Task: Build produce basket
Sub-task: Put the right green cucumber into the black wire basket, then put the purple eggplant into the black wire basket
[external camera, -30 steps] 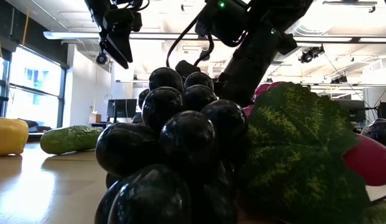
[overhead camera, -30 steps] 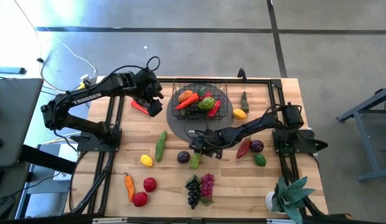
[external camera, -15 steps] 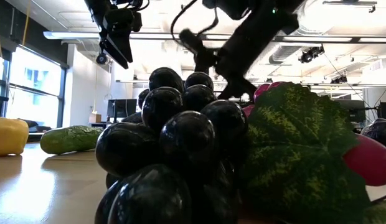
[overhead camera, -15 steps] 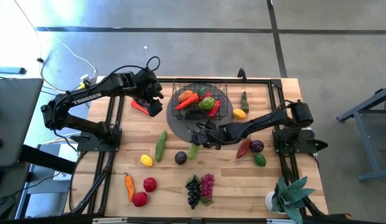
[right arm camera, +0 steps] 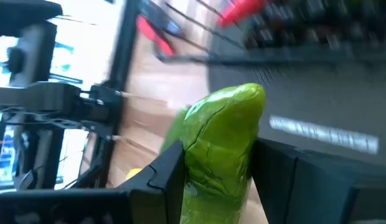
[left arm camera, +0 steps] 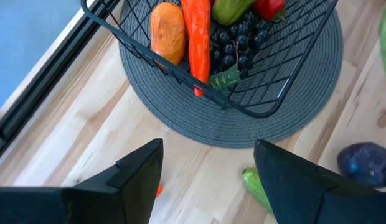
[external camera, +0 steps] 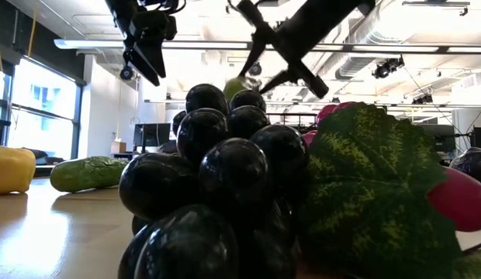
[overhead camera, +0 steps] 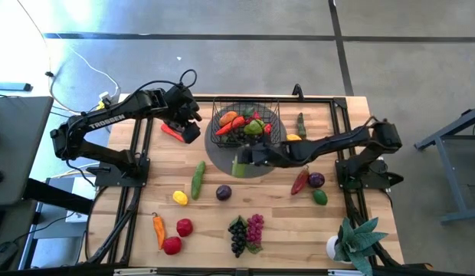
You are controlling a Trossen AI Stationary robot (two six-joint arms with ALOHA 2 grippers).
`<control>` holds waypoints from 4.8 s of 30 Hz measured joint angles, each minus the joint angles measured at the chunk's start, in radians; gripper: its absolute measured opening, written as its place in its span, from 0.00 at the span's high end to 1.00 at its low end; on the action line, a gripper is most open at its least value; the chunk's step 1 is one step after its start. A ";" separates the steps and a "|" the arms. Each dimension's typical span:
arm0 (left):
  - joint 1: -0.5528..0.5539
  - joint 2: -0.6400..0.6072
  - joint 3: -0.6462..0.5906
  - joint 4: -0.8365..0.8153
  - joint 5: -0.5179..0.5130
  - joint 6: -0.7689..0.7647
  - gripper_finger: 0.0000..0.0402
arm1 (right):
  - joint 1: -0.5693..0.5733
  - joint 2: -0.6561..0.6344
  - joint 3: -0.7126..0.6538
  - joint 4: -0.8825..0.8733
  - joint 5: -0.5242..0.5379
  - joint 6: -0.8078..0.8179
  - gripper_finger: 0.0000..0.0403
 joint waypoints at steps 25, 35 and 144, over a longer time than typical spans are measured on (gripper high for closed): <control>0.000 0.000 0.000 0.000 0.006 -0.274 0.40 | -0.335 -0.185 0.002 -0.070 -0.069 -0.740 0.56; 0.000 0.000 0.000 -0.125 -0.079 -0.277 0.40 | -0.439 -0.185 0.002 -0.088 -0.222 -0.812 0.55; 0.400 0.538 -0.122 0.079 -0.124 0.829 0.46 | -0.494 -0.185 0.002 -0.092 -0.241 -0.854 0.20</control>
